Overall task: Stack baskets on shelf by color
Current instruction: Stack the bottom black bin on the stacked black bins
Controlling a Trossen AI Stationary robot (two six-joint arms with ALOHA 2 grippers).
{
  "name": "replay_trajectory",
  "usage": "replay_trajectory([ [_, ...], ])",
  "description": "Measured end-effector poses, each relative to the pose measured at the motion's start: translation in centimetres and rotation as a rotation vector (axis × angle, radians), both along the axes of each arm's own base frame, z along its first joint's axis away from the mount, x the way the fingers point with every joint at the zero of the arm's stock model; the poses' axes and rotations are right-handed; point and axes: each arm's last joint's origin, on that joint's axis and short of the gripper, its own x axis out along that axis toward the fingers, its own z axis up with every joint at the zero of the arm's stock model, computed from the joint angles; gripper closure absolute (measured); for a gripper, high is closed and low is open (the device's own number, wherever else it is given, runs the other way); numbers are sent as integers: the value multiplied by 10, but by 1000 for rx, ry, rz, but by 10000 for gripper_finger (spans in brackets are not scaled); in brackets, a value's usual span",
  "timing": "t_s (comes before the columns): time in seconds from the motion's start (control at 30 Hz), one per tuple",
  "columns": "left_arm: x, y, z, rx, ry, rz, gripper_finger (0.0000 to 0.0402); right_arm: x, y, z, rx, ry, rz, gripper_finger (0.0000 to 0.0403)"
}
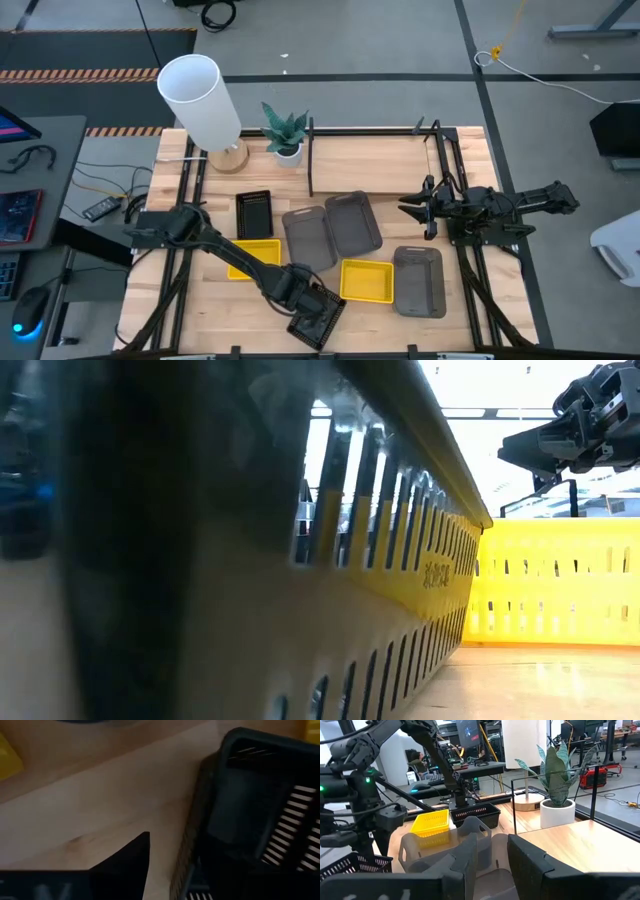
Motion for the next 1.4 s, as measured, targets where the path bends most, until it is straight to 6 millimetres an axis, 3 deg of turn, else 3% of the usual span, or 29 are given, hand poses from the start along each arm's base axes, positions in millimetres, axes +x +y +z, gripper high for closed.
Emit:
replay_trajectory([
  [0.2,1,-1,-12,12,28,-21,265,0,0,0,0,0,0,290],
  [0.53,2,-2,-15,2,37,-39,382,0,0,0,0,0,0,290],
  [0.67,1,-2,-12,-29,48,-60,391,0,0,0,0,0,-1,290],
  [0.8,-4,-1,10,-61,7,-81,393,0,0,0,0,0,0,290],
  [1.13,-30,14,97,-149,-185,-166,395,0,0,0,0,0,0,290],
  [1.4,-76,58,140,33,-76,-41,397,0,0,0,0,0,0,290],
])
